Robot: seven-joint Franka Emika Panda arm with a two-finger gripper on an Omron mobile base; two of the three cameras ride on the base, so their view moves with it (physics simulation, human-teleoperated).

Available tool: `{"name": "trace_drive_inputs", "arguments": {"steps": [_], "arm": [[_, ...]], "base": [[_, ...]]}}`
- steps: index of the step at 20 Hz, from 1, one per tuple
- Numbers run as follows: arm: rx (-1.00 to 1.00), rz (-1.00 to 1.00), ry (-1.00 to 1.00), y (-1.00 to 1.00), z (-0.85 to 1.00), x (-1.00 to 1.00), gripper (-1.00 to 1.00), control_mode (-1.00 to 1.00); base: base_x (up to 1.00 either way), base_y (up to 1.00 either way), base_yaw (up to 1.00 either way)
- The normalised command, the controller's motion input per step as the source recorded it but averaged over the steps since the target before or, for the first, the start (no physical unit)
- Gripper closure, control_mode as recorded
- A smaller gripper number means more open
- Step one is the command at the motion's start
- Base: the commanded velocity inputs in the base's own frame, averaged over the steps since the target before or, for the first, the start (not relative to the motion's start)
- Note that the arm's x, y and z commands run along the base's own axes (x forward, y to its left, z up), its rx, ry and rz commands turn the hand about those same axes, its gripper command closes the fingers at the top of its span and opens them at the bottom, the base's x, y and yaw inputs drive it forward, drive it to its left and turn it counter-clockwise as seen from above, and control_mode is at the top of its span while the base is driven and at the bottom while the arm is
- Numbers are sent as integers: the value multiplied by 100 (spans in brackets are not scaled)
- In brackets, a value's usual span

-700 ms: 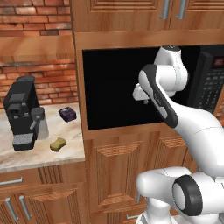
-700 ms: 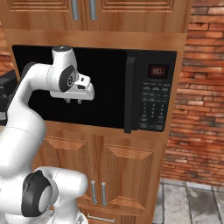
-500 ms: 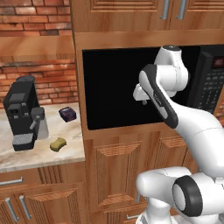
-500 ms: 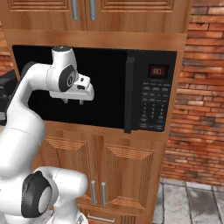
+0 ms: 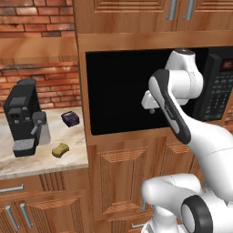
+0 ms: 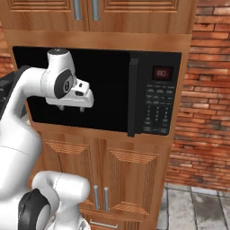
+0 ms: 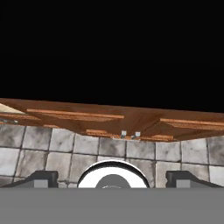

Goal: Place the sponge inside the microwave to prepare for sanitizing.

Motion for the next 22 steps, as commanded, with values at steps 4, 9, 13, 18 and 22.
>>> {"name": "trace_drive_inputs", "arguments": {"steps": [4, 9, 13, 18, 22], "arm": [[0, 0, 0, 0, 0, -6, -100, -100], [0, 0, 0, 0, 0, 0, -100, -100], [0, 0, 0, 0, 0, 0, -100, -100], [0, 0, 0, 0, 0, 0, -100, -100], [0, 0, 0, 0, 0, 0, -100, 100]], "base": [[0, 0, 0], [0, 0, 0], [0, 0, 0], [0, 0, 0], [0, 0, 0]]}}
